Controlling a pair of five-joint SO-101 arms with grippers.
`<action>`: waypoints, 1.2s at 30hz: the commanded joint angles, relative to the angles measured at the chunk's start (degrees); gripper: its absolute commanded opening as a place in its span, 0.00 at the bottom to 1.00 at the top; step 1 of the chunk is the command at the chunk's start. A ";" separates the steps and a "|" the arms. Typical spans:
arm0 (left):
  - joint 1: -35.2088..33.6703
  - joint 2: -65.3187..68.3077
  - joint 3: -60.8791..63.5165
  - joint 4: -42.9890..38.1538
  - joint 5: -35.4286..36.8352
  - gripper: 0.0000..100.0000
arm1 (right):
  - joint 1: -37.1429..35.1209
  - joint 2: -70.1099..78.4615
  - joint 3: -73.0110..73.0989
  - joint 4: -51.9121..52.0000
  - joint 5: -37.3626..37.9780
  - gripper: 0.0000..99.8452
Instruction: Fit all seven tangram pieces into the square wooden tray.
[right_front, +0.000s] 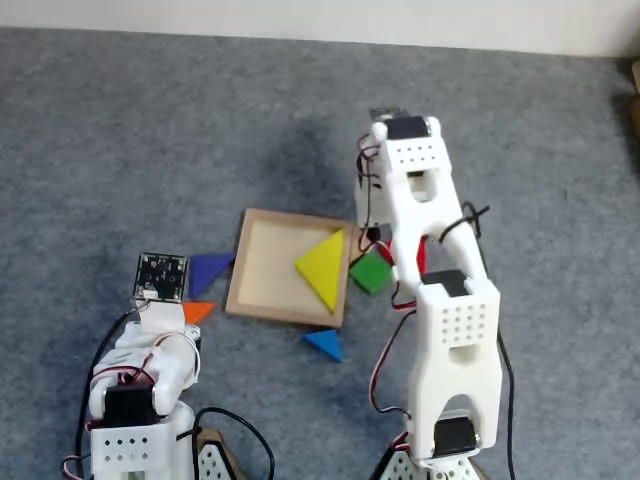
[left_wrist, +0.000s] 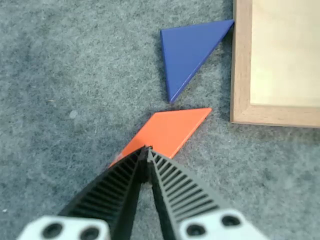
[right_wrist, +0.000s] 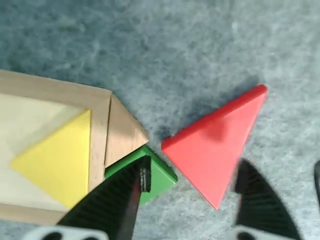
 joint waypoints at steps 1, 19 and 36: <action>0.48 -2.51 1.10 0.09 -0.44 0.00 | 0.75 -2.07 -2.59 0.48 -0.79 0.32; 0.48 -2.51 1.10 0.09 -0.44 0.00 | 2.07 10.86 -6.11 -0.84 2.81 0.17; 0.48 -2.51 1.10 0.09 -0.44 0.00 | 4.26 7.25 -6.02 -0.92 10.20 0.05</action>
